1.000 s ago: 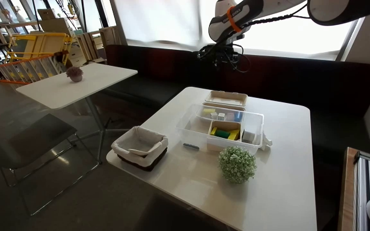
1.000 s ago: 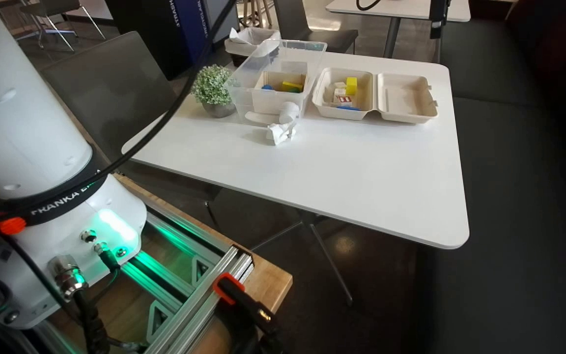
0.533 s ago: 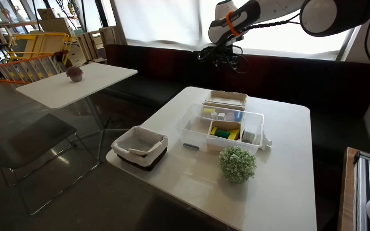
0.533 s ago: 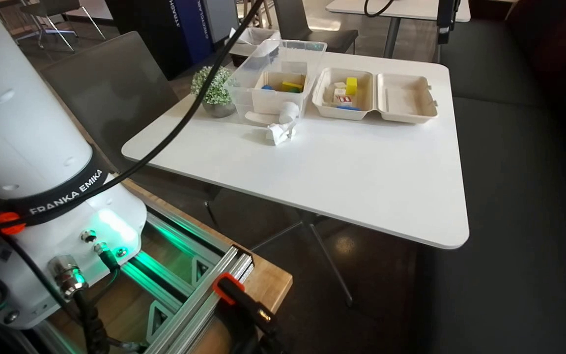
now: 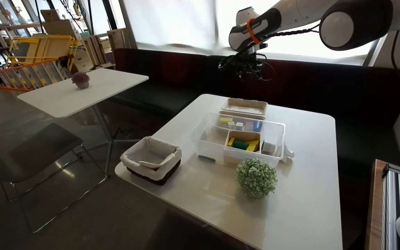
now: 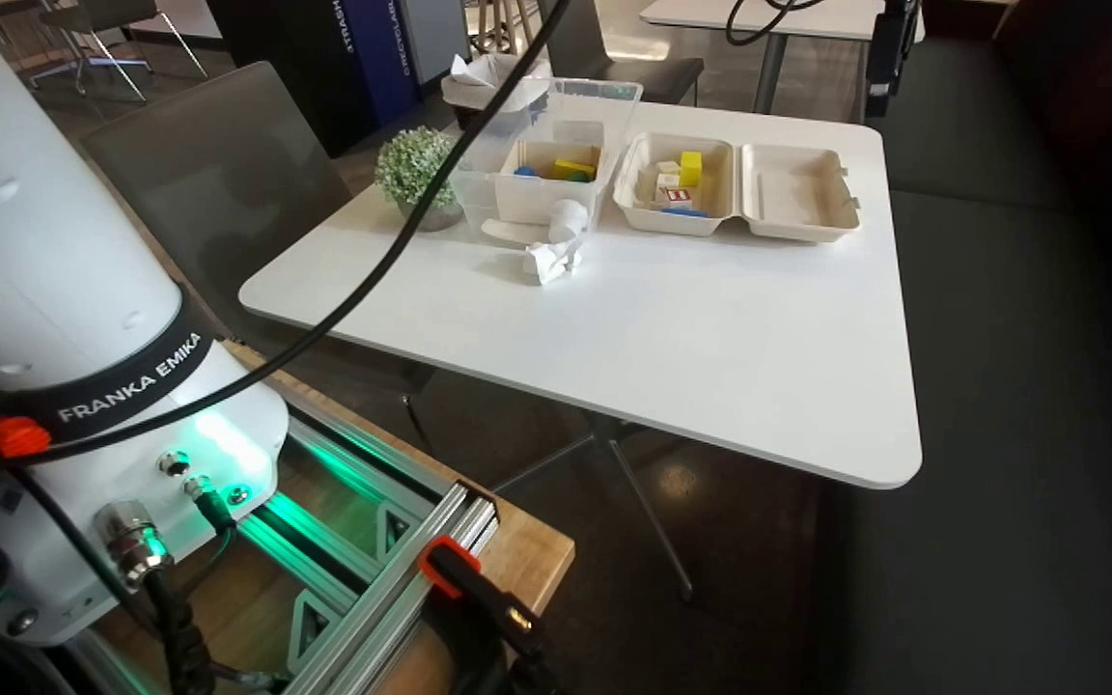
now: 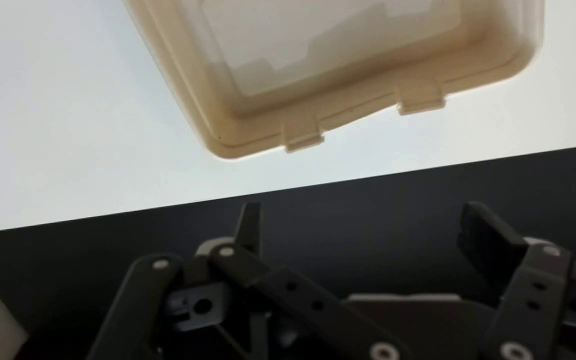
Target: Close the carton box
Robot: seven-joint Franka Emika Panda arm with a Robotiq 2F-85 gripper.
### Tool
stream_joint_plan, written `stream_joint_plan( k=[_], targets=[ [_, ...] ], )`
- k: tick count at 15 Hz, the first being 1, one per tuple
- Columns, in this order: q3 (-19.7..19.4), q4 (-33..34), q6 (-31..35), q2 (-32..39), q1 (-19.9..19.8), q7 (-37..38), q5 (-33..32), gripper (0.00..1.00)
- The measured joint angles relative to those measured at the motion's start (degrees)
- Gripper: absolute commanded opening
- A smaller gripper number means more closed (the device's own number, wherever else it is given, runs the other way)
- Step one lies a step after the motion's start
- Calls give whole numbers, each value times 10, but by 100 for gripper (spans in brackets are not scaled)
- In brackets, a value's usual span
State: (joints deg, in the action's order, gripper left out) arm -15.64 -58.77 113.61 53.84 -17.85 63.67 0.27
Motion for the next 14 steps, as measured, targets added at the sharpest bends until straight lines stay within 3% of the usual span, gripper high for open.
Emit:
stream_joint_plan(
  k=[9,10,14],
  targets=[
    [39,104,-18,87,-55,-56,51,5],
    [42,113,-17,96,-59,-58,55,0],
    [52,157,-4,138,-71,-68,63,0]
  ],
)
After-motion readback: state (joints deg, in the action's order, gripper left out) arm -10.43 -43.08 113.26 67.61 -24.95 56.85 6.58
